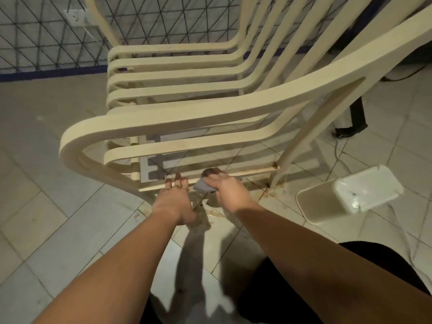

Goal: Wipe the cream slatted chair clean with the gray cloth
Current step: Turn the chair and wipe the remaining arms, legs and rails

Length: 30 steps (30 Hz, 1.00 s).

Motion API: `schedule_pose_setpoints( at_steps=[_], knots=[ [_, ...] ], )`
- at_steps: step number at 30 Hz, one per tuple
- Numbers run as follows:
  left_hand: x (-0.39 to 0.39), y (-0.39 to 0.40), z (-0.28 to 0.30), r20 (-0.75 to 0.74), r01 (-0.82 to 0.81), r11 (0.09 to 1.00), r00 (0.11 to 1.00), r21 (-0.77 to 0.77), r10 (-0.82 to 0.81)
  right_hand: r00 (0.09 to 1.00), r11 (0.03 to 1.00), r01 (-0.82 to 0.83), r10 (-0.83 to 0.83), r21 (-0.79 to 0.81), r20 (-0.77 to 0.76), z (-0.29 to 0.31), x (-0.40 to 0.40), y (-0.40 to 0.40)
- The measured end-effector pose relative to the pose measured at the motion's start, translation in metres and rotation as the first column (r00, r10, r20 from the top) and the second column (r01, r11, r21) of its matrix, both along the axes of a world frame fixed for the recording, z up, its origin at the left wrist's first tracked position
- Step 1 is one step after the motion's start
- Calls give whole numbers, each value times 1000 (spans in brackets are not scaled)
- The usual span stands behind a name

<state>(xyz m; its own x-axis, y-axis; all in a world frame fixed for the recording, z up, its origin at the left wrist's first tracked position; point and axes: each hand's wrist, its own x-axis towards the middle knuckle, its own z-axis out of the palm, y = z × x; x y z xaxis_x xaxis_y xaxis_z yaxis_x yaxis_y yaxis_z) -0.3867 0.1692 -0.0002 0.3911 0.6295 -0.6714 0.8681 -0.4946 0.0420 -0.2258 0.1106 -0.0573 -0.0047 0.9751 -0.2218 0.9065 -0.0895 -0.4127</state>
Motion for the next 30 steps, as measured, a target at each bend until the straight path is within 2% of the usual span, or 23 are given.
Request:
schedule_pose_setpoints(
  at_steps=[2,3,5,7,9,10,14,18,23,25,26,28,30],
  knots=[
    [0,2,1,-7,-4,1000,1000,-12,3,989,992,-118,121,39,-84,8,5,-10],
    [0,3,1,-6,-9,1000,1000,-19,9,984,990,-104,115,90,-132,12,11,-14],
    [0,4,2,-3,-23,999,1000,-32,23,969,980,134,-99,146,-226,23,26,-10],
    [0,5,2,0,-37,998,999,-53,37,929,938,342,-330,48,-170,33,44,7],
    [0,7,3,0,-45,997,999,-70,45,928,920,360,-370,-154,-35,35,55,17],
    [0,7,4,-3,-48,996,999,-77,47,937,920,343,-350,-189,-8,31,53,14],
    [0,10,4,-16,-36,996,999,-85,35,981,982,186,-186,-6,48,-9,41,-11],
    [2,9,3,-29,-29,996,999,-83,26,988,992,126,-123,-23,89,-5,36,-20],
    [1,8,4,-28,-31,996,999,-81,29,983,979,-177,181,-103,31,-2,6,-41],
    [1,7,4,-31,-25,996,999,-81,22,973,972,-228,229,55,-11,2,3,-46],
    [1,8,4,-33,-23,997,999,-79,20,986,975,-152,161,163,-44,7,6,-43],
    [0,9,4,-35,-17,997,999,-80,14,991,945,110,-81,307,-106,13,25,-29],
    [1,10,5,-35,-11,996,999,-85,8,941,903,339,-329,265,-82,20,49,-13]
  ],
)
